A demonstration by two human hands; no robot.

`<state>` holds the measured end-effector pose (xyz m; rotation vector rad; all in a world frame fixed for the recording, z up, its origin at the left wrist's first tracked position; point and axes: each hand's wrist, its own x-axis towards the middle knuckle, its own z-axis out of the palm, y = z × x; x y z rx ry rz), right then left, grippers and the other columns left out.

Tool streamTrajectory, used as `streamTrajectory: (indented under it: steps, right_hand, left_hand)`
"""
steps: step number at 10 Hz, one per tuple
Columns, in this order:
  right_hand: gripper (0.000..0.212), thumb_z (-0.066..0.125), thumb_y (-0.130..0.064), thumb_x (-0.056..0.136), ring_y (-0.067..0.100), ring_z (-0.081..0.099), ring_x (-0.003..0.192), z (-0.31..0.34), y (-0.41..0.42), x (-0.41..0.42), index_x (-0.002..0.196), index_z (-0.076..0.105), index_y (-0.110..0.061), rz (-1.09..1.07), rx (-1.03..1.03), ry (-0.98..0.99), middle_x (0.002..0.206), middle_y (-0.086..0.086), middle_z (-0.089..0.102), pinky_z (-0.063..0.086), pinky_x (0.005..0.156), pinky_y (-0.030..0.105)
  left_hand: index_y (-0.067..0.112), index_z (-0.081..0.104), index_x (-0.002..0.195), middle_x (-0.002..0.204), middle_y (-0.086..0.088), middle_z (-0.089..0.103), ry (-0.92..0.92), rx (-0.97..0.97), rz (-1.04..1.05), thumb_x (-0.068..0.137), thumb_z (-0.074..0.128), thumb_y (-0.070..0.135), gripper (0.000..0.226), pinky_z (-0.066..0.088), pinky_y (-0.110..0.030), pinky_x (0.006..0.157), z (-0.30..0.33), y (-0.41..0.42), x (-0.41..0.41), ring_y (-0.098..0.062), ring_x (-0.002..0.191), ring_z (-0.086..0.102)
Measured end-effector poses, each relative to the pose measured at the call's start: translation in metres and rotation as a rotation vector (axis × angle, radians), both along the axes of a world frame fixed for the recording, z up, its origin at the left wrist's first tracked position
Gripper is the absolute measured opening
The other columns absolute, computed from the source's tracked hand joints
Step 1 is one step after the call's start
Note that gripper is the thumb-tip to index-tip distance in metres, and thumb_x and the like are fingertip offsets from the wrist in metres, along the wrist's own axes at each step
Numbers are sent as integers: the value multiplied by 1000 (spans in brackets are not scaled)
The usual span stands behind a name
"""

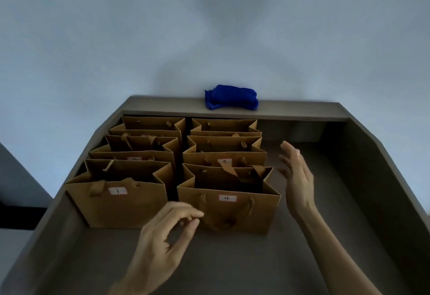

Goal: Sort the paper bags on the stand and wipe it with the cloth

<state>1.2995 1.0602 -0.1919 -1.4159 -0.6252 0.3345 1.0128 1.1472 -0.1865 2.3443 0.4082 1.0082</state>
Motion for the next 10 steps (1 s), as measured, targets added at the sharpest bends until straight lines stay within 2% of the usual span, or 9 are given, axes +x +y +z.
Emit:
streamTrajectory:
  steps: [1, 2, 3, 4, 5, 6, 8, 9, 10]
  right_hand:
    - [55, 27, -56, 100, 22, 38, 141, -19, 24, 18, 147, 39, -30, 84, -74, 270, 154, 0, 39, 29, 113, 42]
    - [65, 28, -62, 97, 26, 39, 140, -25, 44, 20, 151, 35, -26, 131, -124, 383, 154, 5, 40, 26, 118, 47]
    - [76, 39, -75, 84, 29, 58, 123, -30, 62, 22, 146, 43, -31, 183, -146, 519, 139, 7, 58, 40, 109, 54]
    - [63, 34, -65, 95, 25, 67, 103, -25, 74, 16, 139, 51, -23, 152, -148, 595, 115, 7, 70, 54, 84, 41]
    - [55, 31, -55, 101, 19, 65, 89, -24, 82, 10, 136, 51, -18, 147, -131, 574, 99, 3, 68, 50, 69, 33]
    - [50, 31, -52, 102, 16, 63, 83, -24, 90, 5, 126, 55, -16, 126, -149, 552, 93, 1, 66, 50, 71, 31]
    - [61, 33, -60, 98, 26, 65, 108, -30, 84, 7, 139, 52, -18, 120, -160, 539, 113, 6, 70, 46, 104, 48]
    - [57, 34, -58, 99, 26, 62, 116, -33, 69, 5, 137, 55, -21, 84, -206, 463, 122, 6, 68, 42, 109, 49]
    - [40, 41, -42, 102, 27, 61, 116, -32, 42, -9, 127, 61, -18, 48, -252, 268, 121, 7, 65, 45, 105, 49]
  left_hand:
    - [35, 68, 100, 99, 9, 70, 81, -601, -55, 92, 56, 36, 14, 53, -24, 83, -16, -8, 5, -14, 96, 66]
    - [24, 69, 106, 106, 5, 70, 178, -810, -57, 95, 52, 18, 21, 51, -27, 90, -32, -1, 13, -15, 104, 64]
    - [20, 68, 110, 108, 4, 70, 212, -799, -68, 96, 51, 9, 25, 50, -23, 90, -36, 5, 17, -13, 105, 64]
    - [19, 68, 110, 105, 7, 71, 211, -761, -49, 96, 50, 8, 25, 50, -19, 89, -37, 11, 16, -11, 103, 64]
    - [19, 67, 110, 104, 10, 70, 201, -753, -25, 96, 51, 7, 25, 50, -19, 88, -40, 16, 11, -10, 104, 64]
    - [20, 67, 110, 104, 12, 70, 211, -762, -20, 96, 51, 8, 25, 50, -19, 88, -42, 20, 5, -9, 105, 64]
    - [21, 67, 106, 102, 15, 69, 226, -702, -28, 95, 52, 13, 20, 48, -15, 85, -40, 23, -4, -4, 102, 63]
    - [19, 68, 105, 101, 6, 71, 156, -740, -54, 93, 53, 22, 20, 51, -19, 84, -42, 21, -11, -13, 100, 66]
    - [14, 70, 102, 94, -5, 71, 68, -799, -73, 91, 53, 25, 23, 52, -23, 81, -40, 19, -21, -20, 93, 67]
